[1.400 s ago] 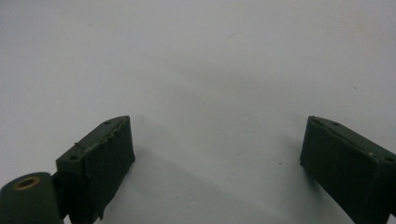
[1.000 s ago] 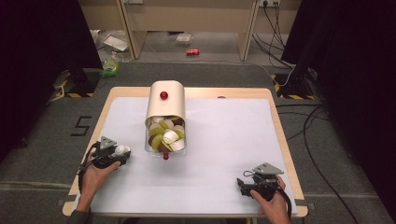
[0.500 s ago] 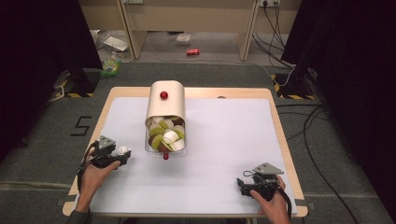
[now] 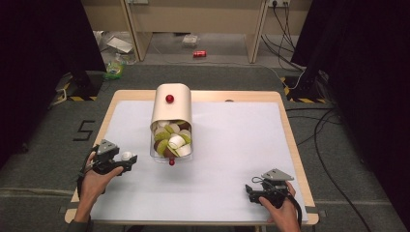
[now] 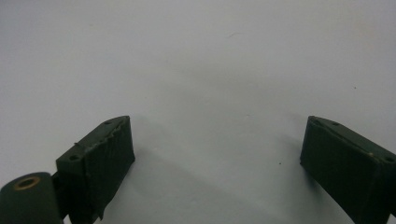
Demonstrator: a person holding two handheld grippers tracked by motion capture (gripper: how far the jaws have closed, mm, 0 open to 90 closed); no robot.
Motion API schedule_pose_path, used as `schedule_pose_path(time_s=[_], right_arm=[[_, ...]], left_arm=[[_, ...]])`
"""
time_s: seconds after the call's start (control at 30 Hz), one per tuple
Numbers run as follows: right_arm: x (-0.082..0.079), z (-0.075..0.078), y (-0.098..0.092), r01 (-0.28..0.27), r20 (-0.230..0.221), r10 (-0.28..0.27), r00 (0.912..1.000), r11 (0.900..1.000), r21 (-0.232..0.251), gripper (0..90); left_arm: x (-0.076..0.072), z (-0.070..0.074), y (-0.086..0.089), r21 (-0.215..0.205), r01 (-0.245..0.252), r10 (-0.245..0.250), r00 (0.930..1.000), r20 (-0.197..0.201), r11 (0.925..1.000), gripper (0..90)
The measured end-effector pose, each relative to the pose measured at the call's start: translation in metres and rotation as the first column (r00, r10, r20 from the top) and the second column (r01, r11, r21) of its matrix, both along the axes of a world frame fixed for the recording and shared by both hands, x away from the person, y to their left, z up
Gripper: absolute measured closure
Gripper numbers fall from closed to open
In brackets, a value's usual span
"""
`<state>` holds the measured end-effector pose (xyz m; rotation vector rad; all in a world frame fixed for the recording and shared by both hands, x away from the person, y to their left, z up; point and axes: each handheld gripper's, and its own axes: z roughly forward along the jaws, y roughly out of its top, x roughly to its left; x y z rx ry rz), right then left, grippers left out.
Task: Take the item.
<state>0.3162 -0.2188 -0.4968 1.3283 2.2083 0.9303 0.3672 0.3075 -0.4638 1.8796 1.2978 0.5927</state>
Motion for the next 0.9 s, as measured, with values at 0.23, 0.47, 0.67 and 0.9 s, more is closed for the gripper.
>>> schedule_pose_path(time_s=[0.23, 0.47, 0.67, 0.9], right_arm=[[0.000, 0.000, 0.000, 0.004, -0.003, -0.004, 1.0000, 1.000, 0.002, 10.1], [0.000, 0.000, 0.000, 0.000, 0.000, 0.000, 1.0000, 1.000, -0.001, 10.1], [0.000, 0.000, 0.000, 0.001, -0.001, -0.001, 1.0000, 1.000, 0.000, 10.1], [0.000, 0.000, 0.000, 0.001, -0.001, -0.001, 1.0000, 1.000, 0.000, 10.1]], left_arm=[[-0.008, 0.010, -0.005, 0.001, 0.031, -0.031, 0.9995, 0.009, 0.9995, 15.8], [-0.014, 0.017, -0.010, -0.002, 0.049, -0.049, 0.9985, 0.023, 0.9988, 15.8], [-0.020, 0.027, -0.016, 0.005, 0.072, -0.072, 0.9963, 0.047, 0.9974, 15.6], [-0.027, 0.035, -0.022, 0.007, 0.100, -0.101, 0.9931, 0.061, 0.9949, 15.6]])
